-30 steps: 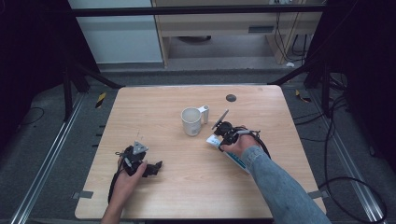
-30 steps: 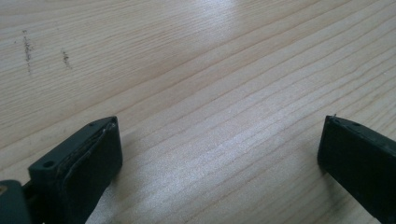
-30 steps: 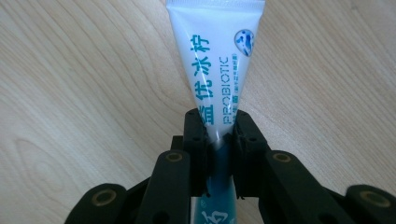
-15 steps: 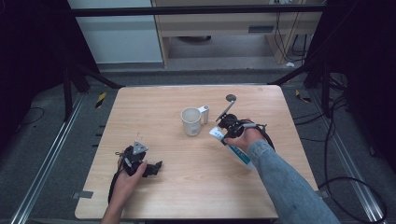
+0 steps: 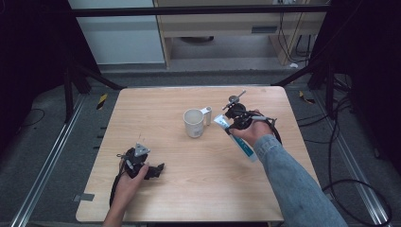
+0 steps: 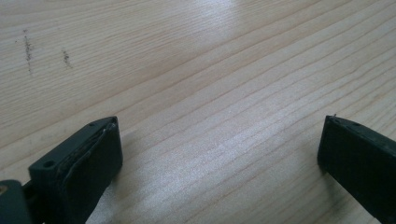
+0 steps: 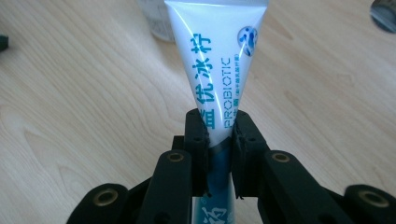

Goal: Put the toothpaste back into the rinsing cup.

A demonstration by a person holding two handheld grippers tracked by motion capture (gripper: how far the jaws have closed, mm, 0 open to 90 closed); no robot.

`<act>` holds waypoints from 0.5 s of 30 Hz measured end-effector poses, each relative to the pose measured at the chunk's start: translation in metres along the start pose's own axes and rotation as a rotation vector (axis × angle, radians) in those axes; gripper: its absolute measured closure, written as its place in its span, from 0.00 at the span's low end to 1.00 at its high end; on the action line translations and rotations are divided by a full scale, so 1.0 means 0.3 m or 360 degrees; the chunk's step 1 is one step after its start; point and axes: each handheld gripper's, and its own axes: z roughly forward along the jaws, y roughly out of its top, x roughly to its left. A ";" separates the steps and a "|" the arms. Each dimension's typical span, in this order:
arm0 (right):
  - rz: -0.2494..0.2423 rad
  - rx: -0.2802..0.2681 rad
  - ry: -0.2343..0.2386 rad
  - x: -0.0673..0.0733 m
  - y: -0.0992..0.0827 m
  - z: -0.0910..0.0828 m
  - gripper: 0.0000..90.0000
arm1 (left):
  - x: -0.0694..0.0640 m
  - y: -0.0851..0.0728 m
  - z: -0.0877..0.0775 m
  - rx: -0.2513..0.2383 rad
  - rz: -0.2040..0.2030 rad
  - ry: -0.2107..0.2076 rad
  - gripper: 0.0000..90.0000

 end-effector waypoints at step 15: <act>0.0153 -0.0252 -0.0037 -0.015 0.034 -0.060 0.87 | 0.000 0.005 0.005 0.0000 -0.0027 0.0026 0.00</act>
